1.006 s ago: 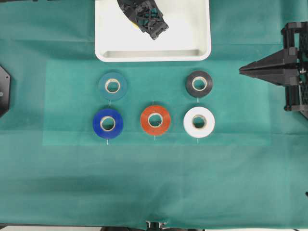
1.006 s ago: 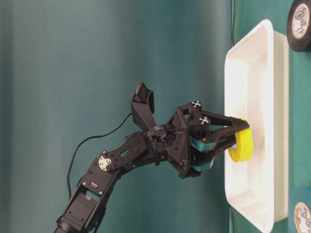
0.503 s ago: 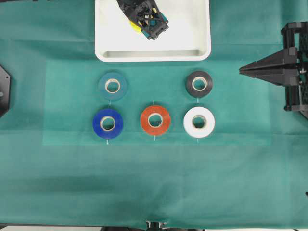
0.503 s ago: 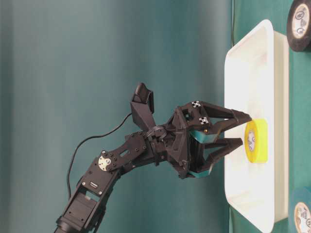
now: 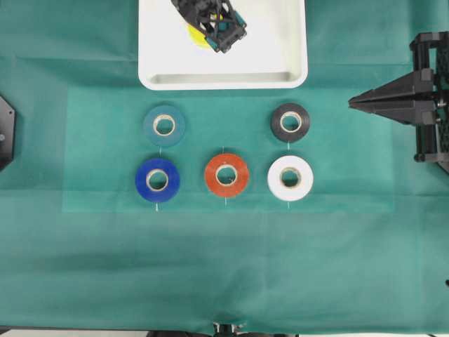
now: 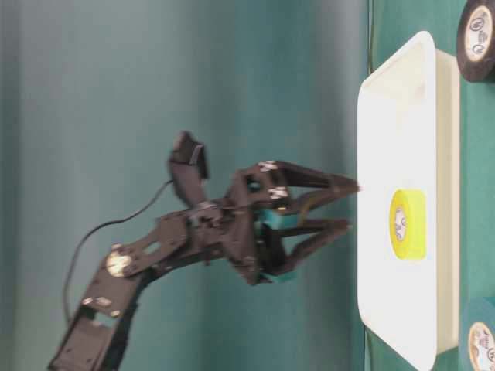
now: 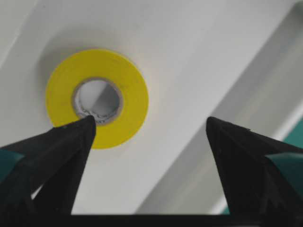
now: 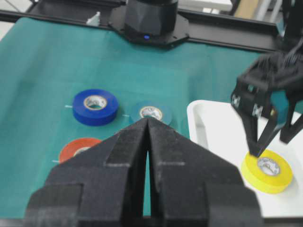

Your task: Place the tape from the fixed location into the white case.

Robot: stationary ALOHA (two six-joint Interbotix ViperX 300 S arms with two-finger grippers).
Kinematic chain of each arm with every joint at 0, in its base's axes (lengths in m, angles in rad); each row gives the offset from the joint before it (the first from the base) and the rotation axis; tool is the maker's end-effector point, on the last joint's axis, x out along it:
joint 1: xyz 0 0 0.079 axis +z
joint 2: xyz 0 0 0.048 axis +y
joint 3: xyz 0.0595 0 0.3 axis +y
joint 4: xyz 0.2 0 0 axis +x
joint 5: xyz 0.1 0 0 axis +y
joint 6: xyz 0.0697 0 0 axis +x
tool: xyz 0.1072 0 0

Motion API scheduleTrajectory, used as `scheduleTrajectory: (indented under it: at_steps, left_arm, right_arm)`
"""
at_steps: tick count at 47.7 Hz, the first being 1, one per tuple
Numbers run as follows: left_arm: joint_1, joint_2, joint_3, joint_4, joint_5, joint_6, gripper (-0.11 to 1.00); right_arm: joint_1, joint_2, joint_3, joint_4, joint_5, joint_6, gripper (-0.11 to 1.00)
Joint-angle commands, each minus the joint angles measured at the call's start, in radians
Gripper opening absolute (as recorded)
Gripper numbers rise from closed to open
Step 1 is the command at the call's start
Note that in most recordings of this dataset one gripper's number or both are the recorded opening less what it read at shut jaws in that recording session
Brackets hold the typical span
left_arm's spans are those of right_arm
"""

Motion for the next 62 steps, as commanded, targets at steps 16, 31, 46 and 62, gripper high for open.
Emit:
scheduleTrajectory:
  at_steps: [16, 31, 46, 62]
  left_arm:
    - [-0.017, -0.097, -0.06, -0.002, 0.098, -0.003, 0.92]
    - [-0.018, -0.126, -0.06, -0.002, 0.112, -0.005, 0.92]
    - [-0.018, -0.133, -0.06, -0.002, 0.112, -0.005, 0.92]
    - [-0.018, -0.133, -0.06, -0.002, 0.112, -0.005, 0.92]
  right_arm:
    - [0.0, 0.005, -0.028, 0.0, 0.0, 0.0, 0.0]
    - [0.0, 0.003, -0.028, 0.0, 0.003, 0.0, 0.0]
    - [0.0, 0.002, -0.031, 0.0, 0.003, 0.0, 0.0]
    - [0.0, 0.003, -0.029, 0.0, 0.003, 0.0, 0.0]
